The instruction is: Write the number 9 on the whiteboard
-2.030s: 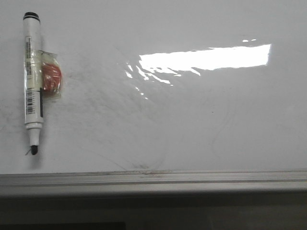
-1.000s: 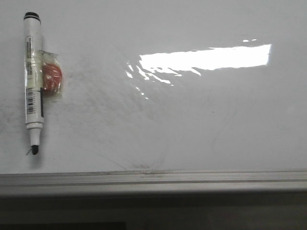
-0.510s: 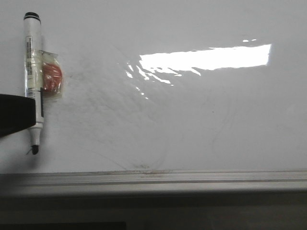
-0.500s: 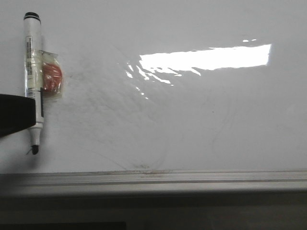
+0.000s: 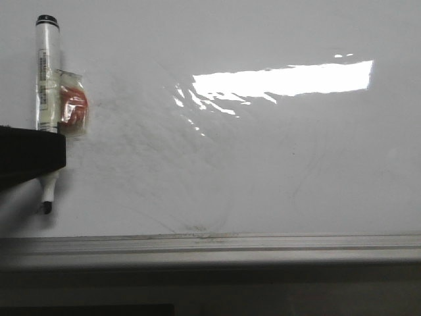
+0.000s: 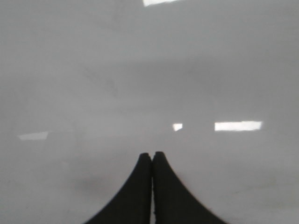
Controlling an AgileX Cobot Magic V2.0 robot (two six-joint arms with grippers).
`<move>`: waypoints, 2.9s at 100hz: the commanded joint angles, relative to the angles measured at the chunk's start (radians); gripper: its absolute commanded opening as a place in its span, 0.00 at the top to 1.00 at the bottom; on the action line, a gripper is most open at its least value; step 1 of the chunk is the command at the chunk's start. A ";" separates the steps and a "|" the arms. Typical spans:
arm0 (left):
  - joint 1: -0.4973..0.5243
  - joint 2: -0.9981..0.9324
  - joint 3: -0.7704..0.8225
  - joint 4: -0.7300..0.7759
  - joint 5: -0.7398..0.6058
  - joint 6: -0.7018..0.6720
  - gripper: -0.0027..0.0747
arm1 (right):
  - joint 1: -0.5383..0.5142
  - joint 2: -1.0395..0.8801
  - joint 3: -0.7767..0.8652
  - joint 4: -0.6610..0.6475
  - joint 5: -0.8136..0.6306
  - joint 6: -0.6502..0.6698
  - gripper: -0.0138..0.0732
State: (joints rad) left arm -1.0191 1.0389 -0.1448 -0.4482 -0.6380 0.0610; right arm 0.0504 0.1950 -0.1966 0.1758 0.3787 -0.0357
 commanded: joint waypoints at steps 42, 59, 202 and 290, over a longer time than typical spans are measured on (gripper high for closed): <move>-0.005 0.002 -0.025 0.120 -0.047 -0.010 0.99 | 0.407 0.285 -0.239 0.005 0.055 -0.023 0.86; -0.005 0.000 -0.028 0.292 -0.067 -0.002 0.99 | 0.635 0.425 -0.384 0.005 0.059 -0.081 0.52; -0.005 -0.078 -0.062 0.448 -0.063 0.036 0.61 | 0.855 0.916 -0.815 0.013 0.151 -0.091 0.91; -0.005 -0.382 -0.055 0.194 0.063 0.155 0.61 | 0.614 0.993 -0.969 -0.062 0.335 -0.035 0.89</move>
State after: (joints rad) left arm -1.0191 0.6579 -0.1735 -0.2533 -0.5000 0.2100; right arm 0.6737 1.2211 -1.1399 0.2244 0.7120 -0.0821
